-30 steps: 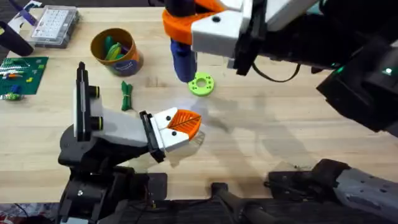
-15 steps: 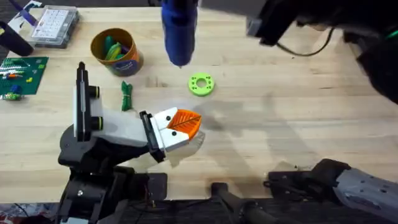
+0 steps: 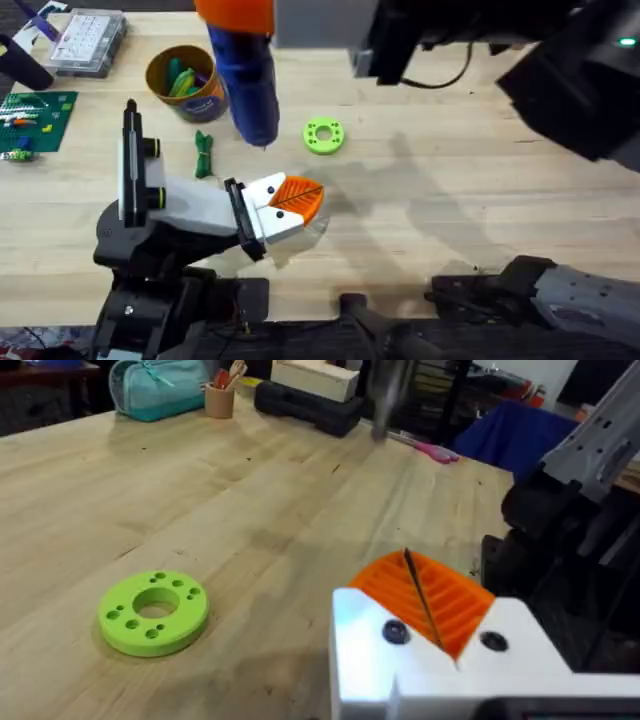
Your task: Pick up the gripper from the table and insert it into the empty holder that is missing its gripper. Then pick up a screw, insert it into the mounting hole, and use the screwdriver to tighten it. Finally, clean up the table by picking up the vegetable and placing it into the bucket.
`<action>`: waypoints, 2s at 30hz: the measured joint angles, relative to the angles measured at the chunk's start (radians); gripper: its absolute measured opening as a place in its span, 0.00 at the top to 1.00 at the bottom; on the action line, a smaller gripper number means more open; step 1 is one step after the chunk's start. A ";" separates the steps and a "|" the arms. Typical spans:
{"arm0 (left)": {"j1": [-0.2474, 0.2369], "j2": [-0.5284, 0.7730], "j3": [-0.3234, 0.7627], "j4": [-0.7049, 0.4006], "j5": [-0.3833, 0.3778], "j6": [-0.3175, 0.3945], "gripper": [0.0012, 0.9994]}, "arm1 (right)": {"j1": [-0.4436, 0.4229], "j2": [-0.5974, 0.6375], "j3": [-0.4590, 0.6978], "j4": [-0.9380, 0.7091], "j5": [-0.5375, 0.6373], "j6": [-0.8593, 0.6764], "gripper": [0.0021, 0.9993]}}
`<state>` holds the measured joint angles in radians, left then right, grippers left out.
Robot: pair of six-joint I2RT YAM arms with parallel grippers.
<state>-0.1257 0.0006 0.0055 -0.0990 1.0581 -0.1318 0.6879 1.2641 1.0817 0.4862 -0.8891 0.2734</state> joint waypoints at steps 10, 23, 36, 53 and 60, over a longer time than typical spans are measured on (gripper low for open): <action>0.000 0.000 0.000 0.000 0.000 0.000 0.98 | 0.001 0.027 0.000 -0.003 -0.089 -0.019 0.93; 0.000 0.000 0.000 0.000 0.000 0.000 0.98 | 0.037 0.028 0.000 -0.055 -0.140 -0.091 0.93; 0.000 0.000 0.000 0.000 0.000 0.000 0.98 | 0.052 0.078 0.000 -0.073 -0.148 -0.116 0.93; 0.000 0.000 0.000 0.000 0.000 0.000 0.98 | 0.055 0.091 0.000 -0.078 -0.148 -0.124 0.93; 0.000 0.000 0.000 0.000 0.000 0.000 0.98 | 0.059 0.102 0.000 -0.083 -0.148 -0.124 0.93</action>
<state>-0.1257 0.0006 0.0055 -0.0990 1.0580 -0.1318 0.7468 1.3664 1.0821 0.4030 -1.0374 0.1490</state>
